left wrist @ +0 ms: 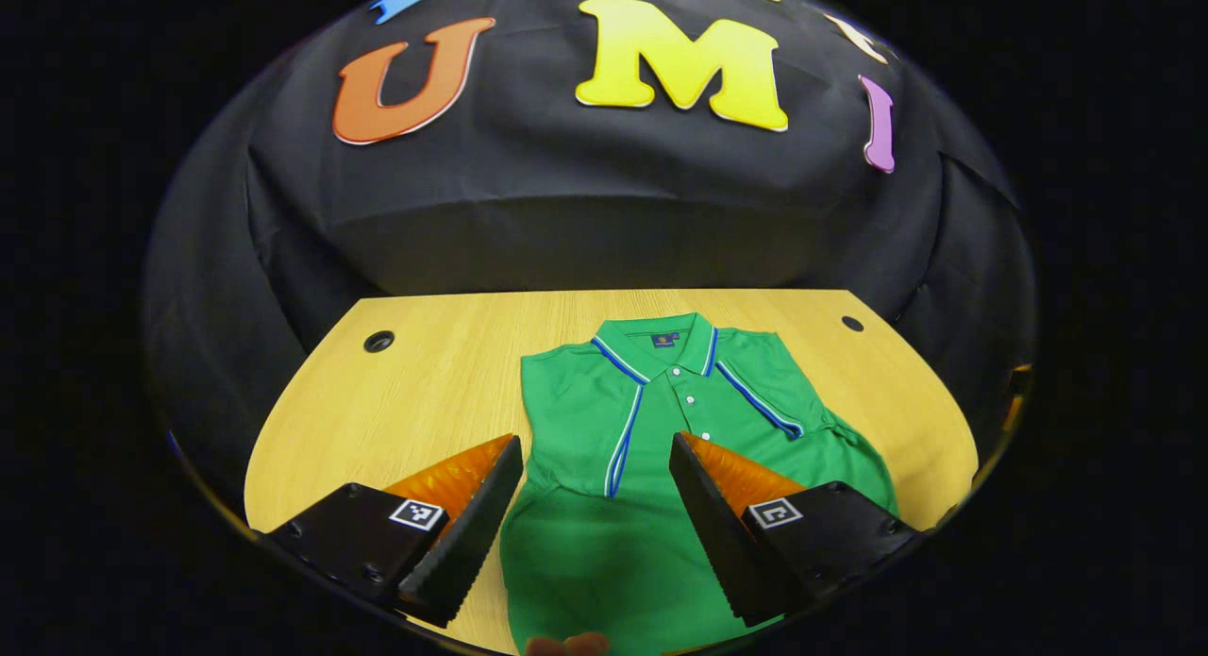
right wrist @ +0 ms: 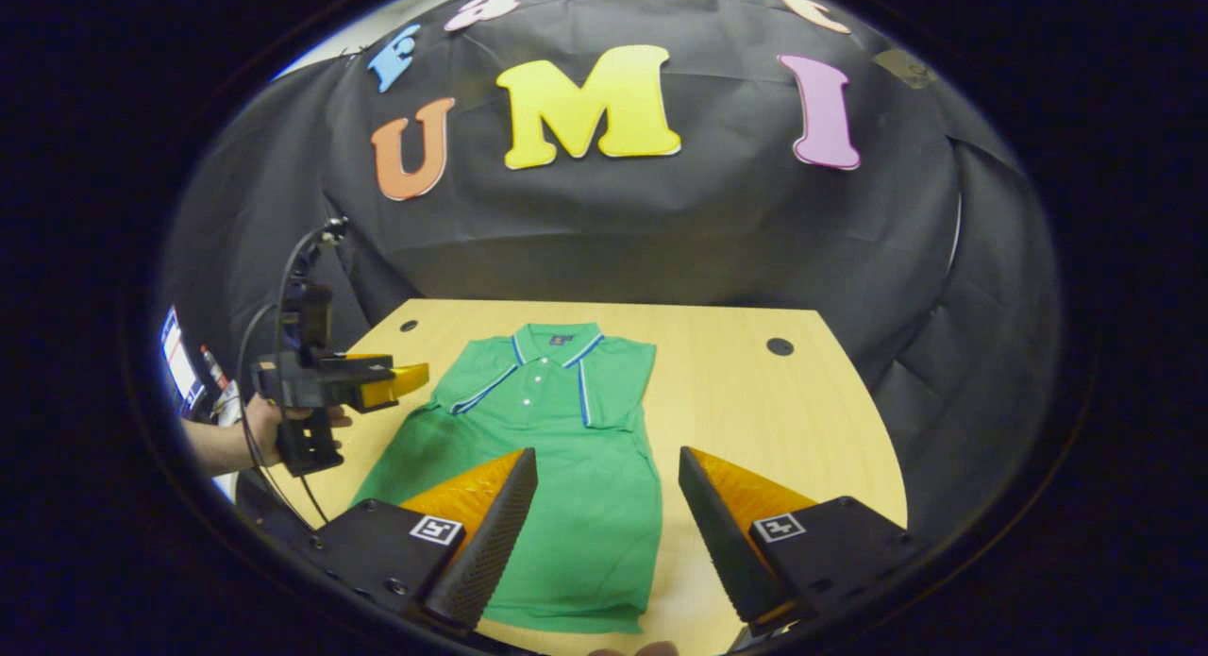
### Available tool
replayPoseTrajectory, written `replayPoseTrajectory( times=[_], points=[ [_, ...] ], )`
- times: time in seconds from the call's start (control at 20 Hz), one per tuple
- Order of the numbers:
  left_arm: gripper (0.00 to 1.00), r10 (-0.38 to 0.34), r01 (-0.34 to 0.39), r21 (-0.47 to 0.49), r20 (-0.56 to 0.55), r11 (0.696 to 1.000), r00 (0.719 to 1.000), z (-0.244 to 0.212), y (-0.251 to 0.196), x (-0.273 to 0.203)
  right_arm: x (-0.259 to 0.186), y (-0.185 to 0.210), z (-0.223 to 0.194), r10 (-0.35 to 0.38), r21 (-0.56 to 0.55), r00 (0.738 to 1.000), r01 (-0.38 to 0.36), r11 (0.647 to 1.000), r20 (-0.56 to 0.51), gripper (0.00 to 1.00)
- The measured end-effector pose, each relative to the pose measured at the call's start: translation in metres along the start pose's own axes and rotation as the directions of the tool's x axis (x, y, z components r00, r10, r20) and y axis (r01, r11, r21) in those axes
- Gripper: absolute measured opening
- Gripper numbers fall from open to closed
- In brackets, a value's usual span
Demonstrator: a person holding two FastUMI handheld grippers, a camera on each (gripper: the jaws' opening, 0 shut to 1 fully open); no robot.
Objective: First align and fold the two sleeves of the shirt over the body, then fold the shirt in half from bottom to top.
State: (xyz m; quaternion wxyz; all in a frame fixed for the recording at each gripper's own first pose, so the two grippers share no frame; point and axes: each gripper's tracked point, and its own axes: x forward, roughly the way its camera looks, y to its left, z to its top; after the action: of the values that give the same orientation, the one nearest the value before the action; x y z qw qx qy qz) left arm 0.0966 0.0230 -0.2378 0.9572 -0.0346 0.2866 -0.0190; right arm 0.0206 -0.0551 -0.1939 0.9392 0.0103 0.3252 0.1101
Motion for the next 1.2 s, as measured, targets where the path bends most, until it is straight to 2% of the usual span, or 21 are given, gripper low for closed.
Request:
replayPoseTrajectory(
  times=[0.2, 0.25, 0.35, 0.4, 0.45, 0.55, 0.6, 0.65, 0.85, 0.9, 1.0, 1.2],
  points=[
    [1.00, -0.052, 0.052, 0.009, -0.035, 0.999, 0.998, -0.037, -0.003, -0.057, -0.004, 0.006, -0.030, 0.085, -0.053, 0.995, -0.087, 0.995, -0.047, 0.93],
    [1.00, -0.071, 0.073, 0.028, -0.067, 0.997, 0.995, -0.053, -0.005, -0.069, -0.005, 0.006, -0.045, 0.111, -0.058, 0.990, -0.116, 0.992, -0.083, 0.95],
    [1.00, -0.086, 0.097, 0.073, -0.148, 0.993, 0.985, -0.090, -0.001, -0.092, -0.008, -0.002, -0.074, 0.129, -0.041, 0.979, -0.137, 0.990, -0.157, 0.93],
    [1.00, -0.099, 0.116, 0.078, -0.189, 0.990, 0.977, -0.111, -0.001, -0.104, -0.011, -0.008, -0.089, 0.122, -0.033, 0.974, -0.131, 0.991, -0.193, 0.95],
    [1.00, -0.108, 0.129, 0.082, -0.225, 0.988, 0.968, -0.129, 0.000, -0.115, -0.013, -0.015, -0.105, 0.112, -0.030, 0.968, -0.122, 0.992, -0.226, 0.93],
    [1.00, -0.100, 0.133, 0.092, -0.298, 0.987, 0.949, -0.166, 0.005, -0.139, -0.022, -0.019, -0.136, 0.099, -0.034, 0.951, -0.114, 0.993, -0.292, 0.96],
    [1.00, -0.089, 0.126, 0.090, -0.339, 0.988, 0.937, -0.184, 0.008, -0.149, -0.027, -0.020, -0.155, 0.092, -0.043, 0.939, -0.113, 0.993, -0.332, 0.93],
    [1.00, -0.089, 0.126, 0.076, -0.376, 0.989, 0.922, -0.199, 0.007, -0.159, -0.033, -0.020, -0.170, 0.088, -0.048, 0.927, -0.114, 0.992, -0.364, 1.00],
    [1.00, -0.084, 0.131, 0.069, -0.467, 0.989, 0.880, -0.246, 0.002, -0.175, -0.042, -0.015, -0.230, 0.054, -0.107, 0.881, -0.117, 0.987, -0.470, 0.93],
    [1.00, -0.079, 0.129, 0.072, -0.481, 0.989, 0.873, -0.255, 0.002, -0.178, -0.041, -0.016, -0.240, 0.036, -0.120, 0.872, -0.108, 0.987, -0.489, 0.98],
    [1.00, -0.069, 0.125, 0.083, -0.492, 0.989, 0.868, -0.267, 0.005, -0.183, -0.039, -0.018, -0.251, 0.014, -0.120, 0.866, -0.085, 0.989, -0.500, 0.98],
    [1.00, -0.035, 0.106, 0.123, -0.477, 0.987, 0.878, -0.281, 0.012, -0.178, -0.031, -0.021, -0.259, -0.009, -0.107, 0.861, -0.053, 0.993, -0.509, 0.98]
  ],
)
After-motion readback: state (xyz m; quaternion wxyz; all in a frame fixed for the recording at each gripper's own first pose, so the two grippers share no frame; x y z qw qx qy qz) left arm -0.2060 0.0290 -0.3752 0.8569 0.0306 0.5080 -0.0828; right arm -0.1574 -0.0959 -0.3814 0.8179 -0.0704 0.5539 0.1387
